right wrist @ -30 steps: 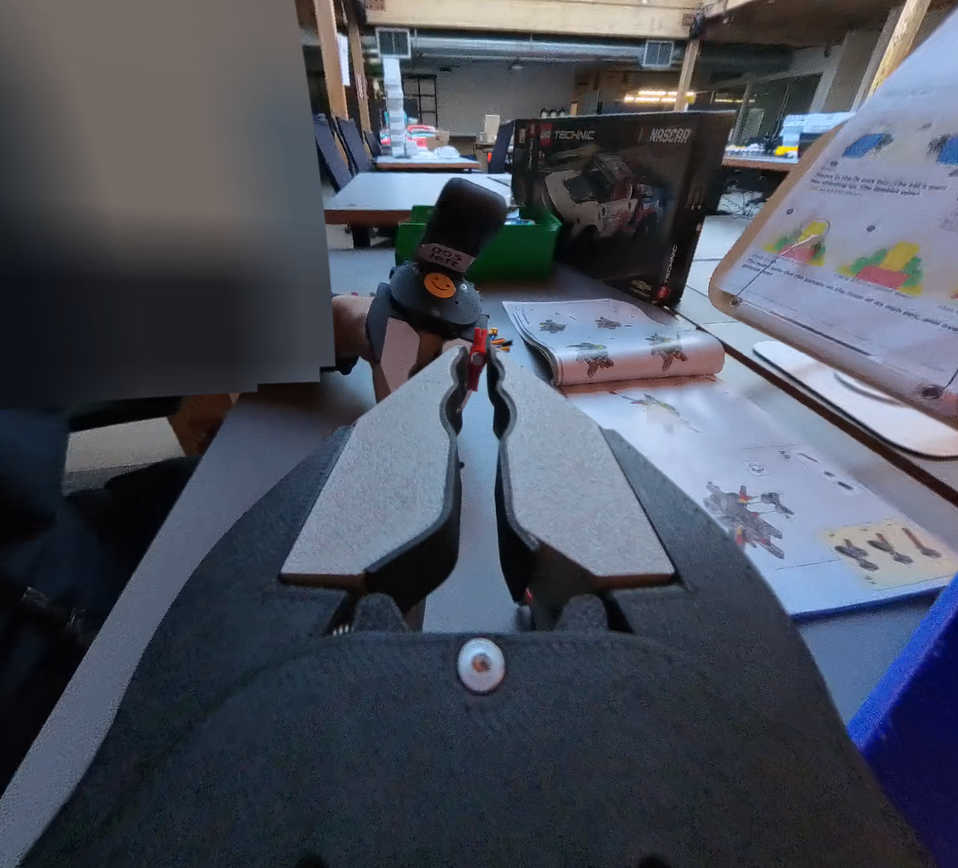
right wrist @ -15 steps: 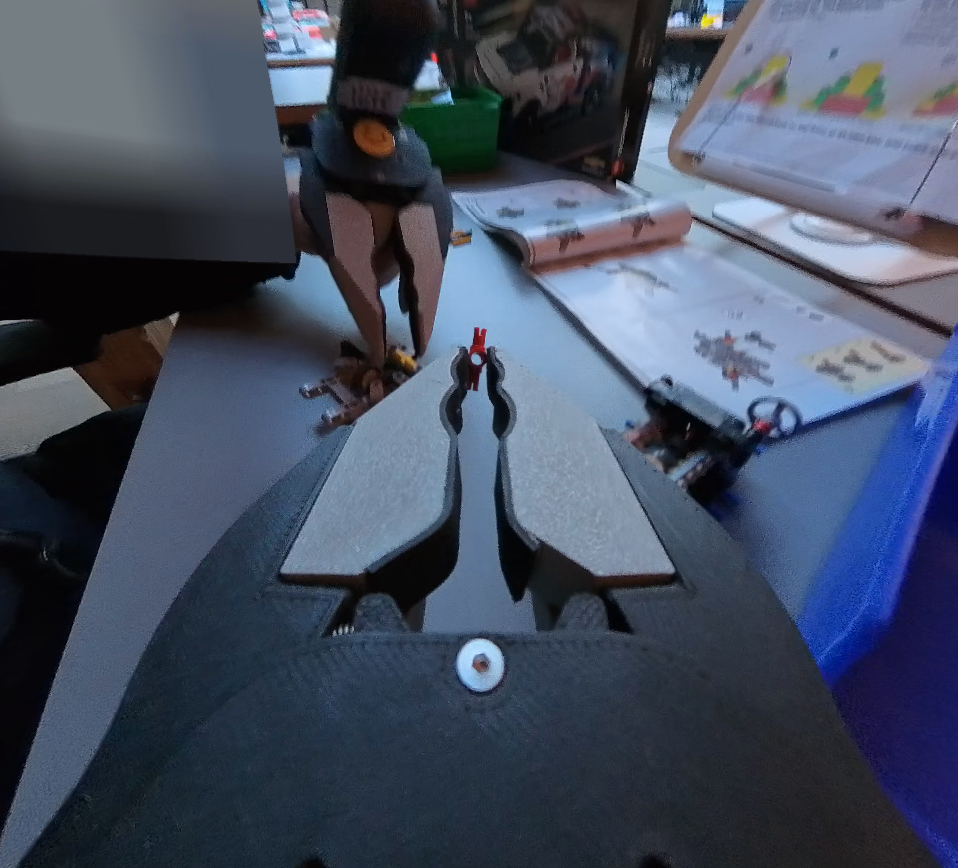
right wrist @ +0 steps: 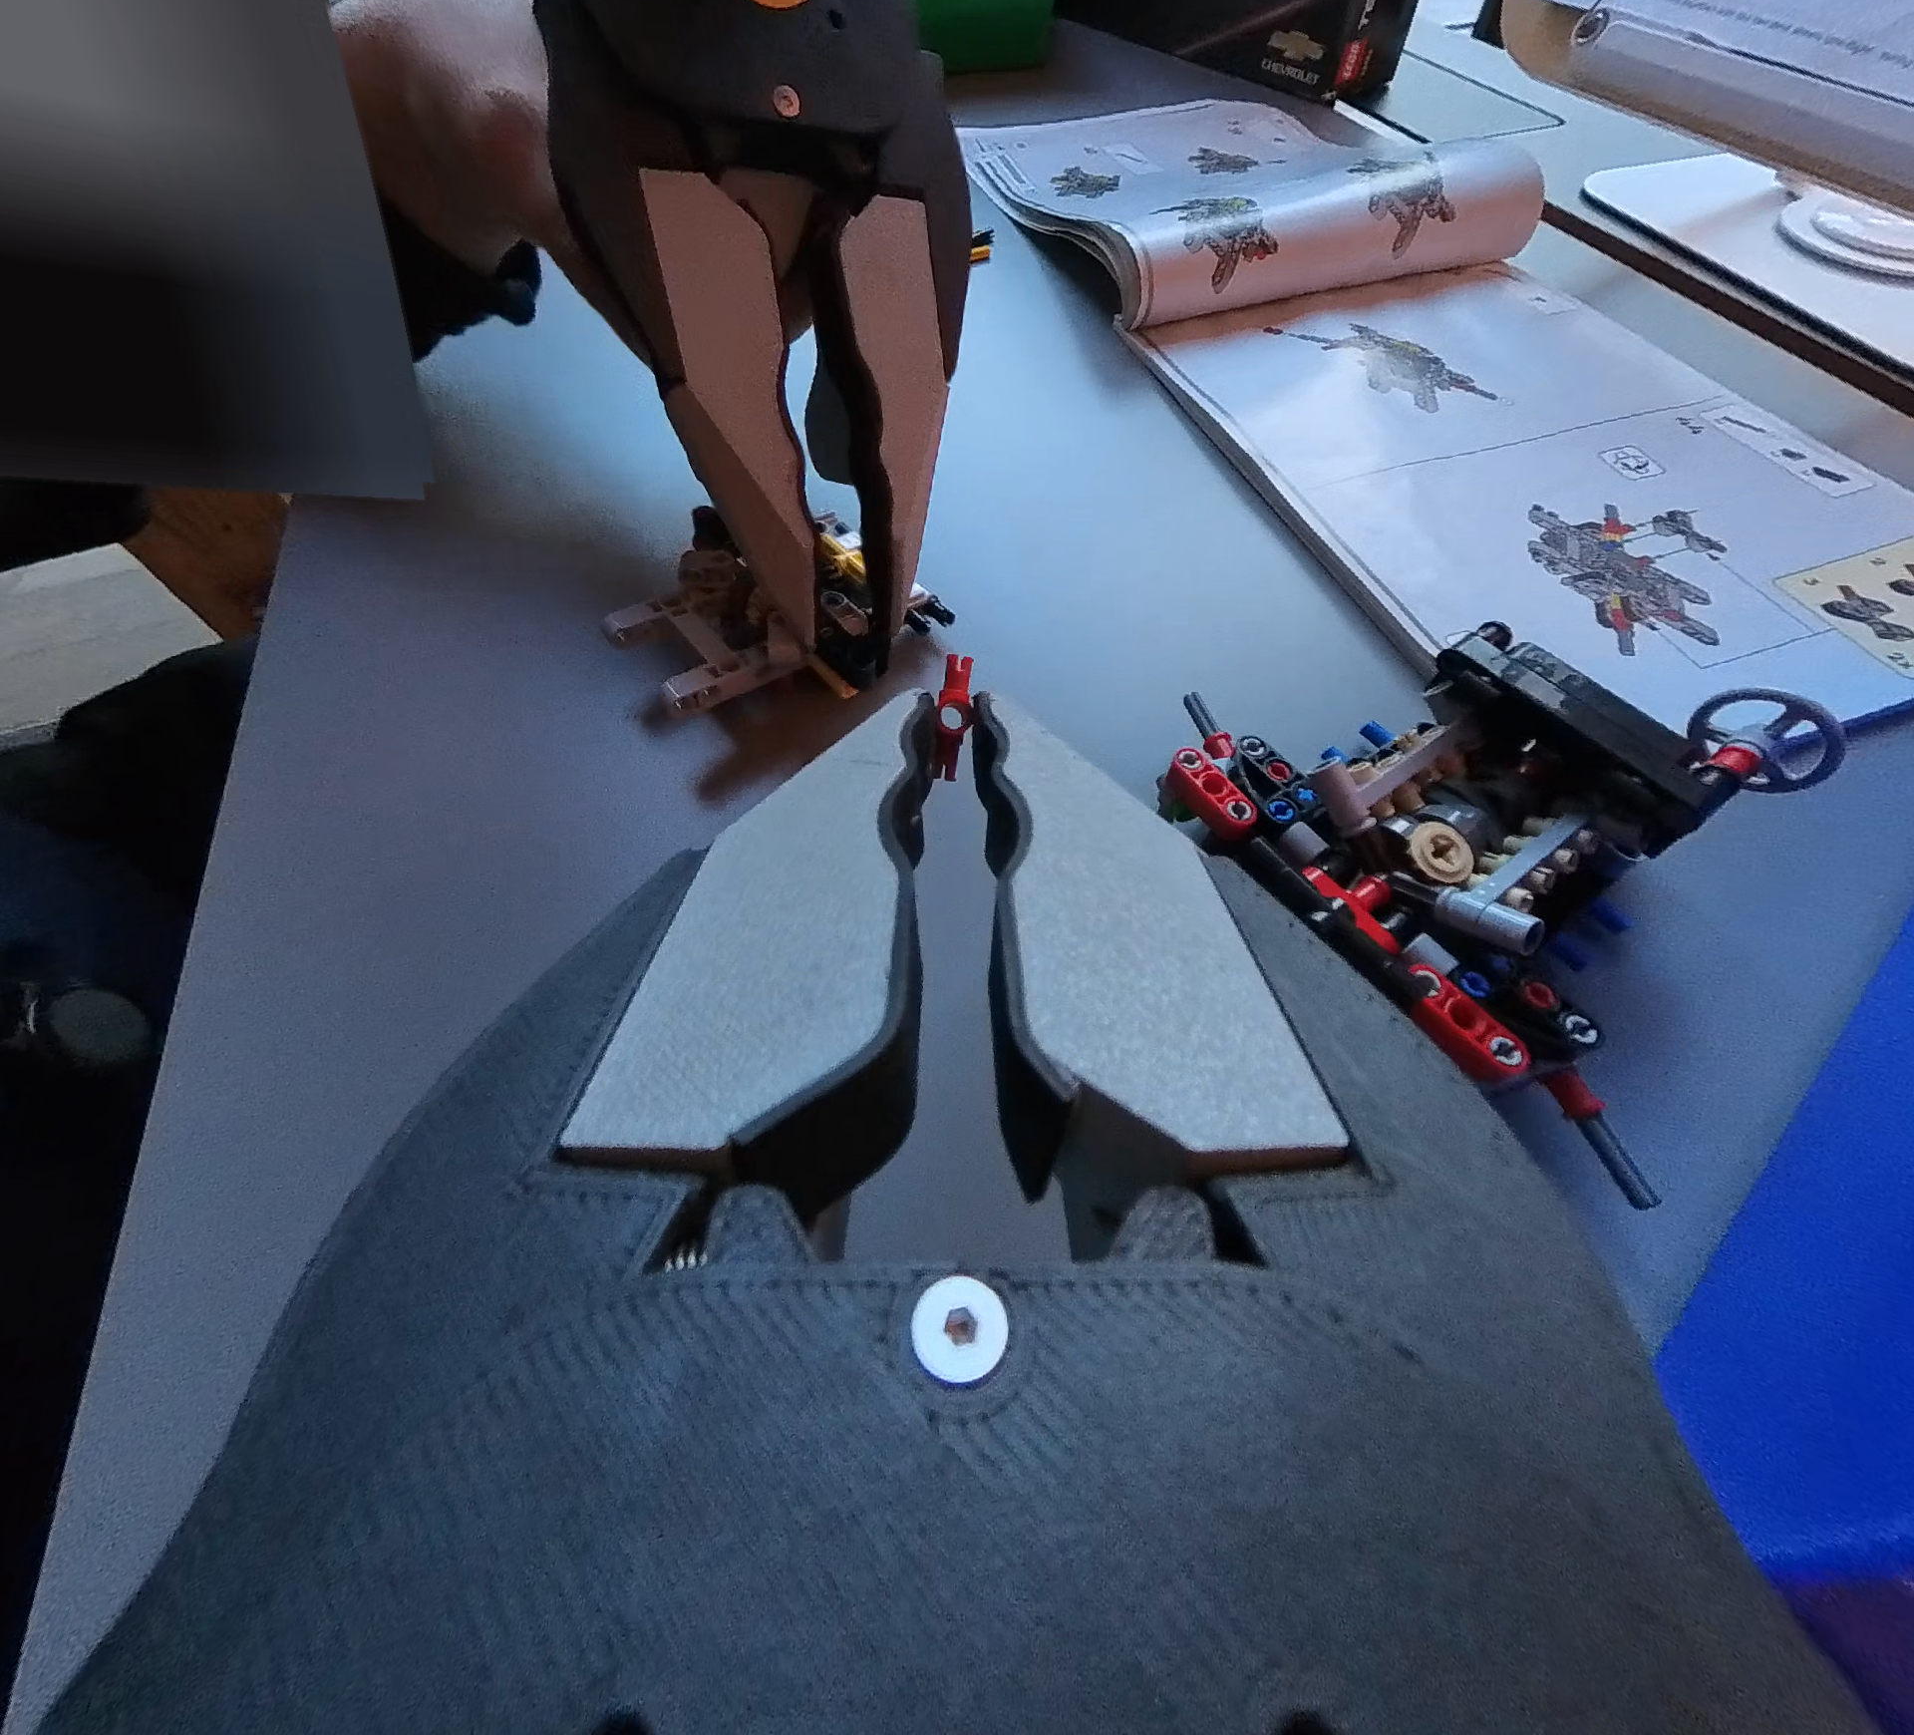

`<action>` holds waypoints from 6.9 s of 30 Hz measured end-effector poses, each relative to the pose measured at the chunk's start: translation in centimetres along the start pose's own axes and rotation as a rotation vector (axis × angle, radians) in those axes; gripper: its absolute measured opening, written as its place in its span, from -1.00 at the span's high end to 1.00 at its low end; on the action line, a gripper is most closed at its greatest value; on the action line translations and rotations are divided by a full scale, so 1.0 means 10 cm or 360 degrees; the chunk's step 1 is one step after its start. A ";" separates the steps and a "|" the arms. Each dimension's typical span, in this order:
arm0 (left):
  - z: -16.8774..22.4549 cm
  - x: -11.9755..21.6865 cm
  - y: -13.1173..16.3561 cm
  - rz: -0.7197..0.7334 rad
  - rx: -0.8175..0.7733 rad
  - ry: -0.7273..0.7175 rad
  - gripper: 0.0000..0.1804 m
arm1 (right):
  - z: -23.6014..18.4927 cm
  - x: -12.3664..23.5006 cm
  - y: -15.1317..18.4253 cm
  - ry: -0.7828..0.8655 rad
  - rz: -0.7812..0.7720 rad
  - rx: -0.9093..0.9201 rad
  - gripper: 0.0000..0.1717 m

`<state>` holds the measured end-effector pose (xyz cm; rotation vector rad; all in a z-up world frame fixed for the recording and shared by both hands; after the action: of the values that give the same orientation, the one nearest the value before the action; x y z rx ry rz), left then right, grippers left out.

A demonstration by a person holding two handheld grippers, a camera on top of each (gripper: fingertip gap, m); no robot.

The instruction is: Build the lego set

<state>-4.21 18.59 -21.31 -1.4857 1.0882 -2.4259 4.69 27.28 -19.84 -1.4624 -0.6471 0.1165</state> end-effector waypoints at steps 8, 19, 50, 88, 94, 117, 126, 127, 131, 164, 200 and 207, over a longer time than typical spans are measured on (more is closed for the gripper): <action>0.08 -0.13 0.02 -0.0232 -0.0028 0.0010 0.93 | -0.03 -0.01 0.01 -0.0058 -0.0016 -0.0031 0.95; 0.19 0.13 -0.14 0.0421 -0.0365 0.0000 0.95 | -0.22 -0.27 0.03 -0.0386 -0.0238 -0.0048 0.95; 0.11 0.27 -0.12 0.0913 0.0123 0.0529 0.95 | -0.18 -0.30 -0.27 -0.0547 0.0113 -0.0298 0.96; 0.42 0.07 -0.16 0.0612 -0.0085 0.0466 0.95 | -0.35 -0.23 -0.38 -0.0562 0.0042 -0.0072 0.95; 0.33 0.07 -0.18 0.0681 -0.0028 0.0412 0.94 | -0.26 -0.22 -0.37 -0.0499 0.0062 -0.0124 0.98; -0.08 0.39 0.03 0.0815 0.0161 0.0344 0.95 | -0.32 -0.17 0.20 -0.0213 -0.0586 -0.0068 0.72; -0.09 0.39 0.03 0.0840 0.0124 0.0334 0.95 | -0.42 -0.45 0.27 -0.0297 -0.0741 0.0083 0.90; -0.11 0.40 0.04 0.0841 0.0122 0.0311 0.95 | -0.44 -0.51 0.24 -0.0326 -0.0714 0.0087 0.92; -0.17 0.46 0.06 0.0854 0.0153 0.0275 0.95 | -0.57 -0.54 0.09 -0.0502 -0.0596 0.0064 0.99; -0.20 0.57 0.20 0.0910 0.0111 0.0310 0.95 | -0.45 -0.57 0.24 -0.0471 -0.0635 0.0247 0.87; 0.01 0.48 0.17 0.0919 -0.0090 0.0297 0.95 | -0.23 -0.57 -0.47 -0.0510 -0.0214 -0.0036 0.98; 0.03 0.46 0.16 0.0916 -0.0091 0.0305 0.95 | -0.21 -0.60 -0.43 -0.0495 -0.0245 -0.0046 0.98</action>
<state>-6.80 15.35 -18.81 -0.8005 1.3948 -2.1561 -0.57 22.14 -17.74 -1.4290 -1.0153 0.2179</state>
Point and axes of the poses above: each gripper's, where its closed fingertips meet, x back along the fingers, y out of its underside, z = x × y across the jaws, the point moved 5 cm from there along x, back along the fingers, and after that the axes turned 1 degree about z, right-handed, at the moved point
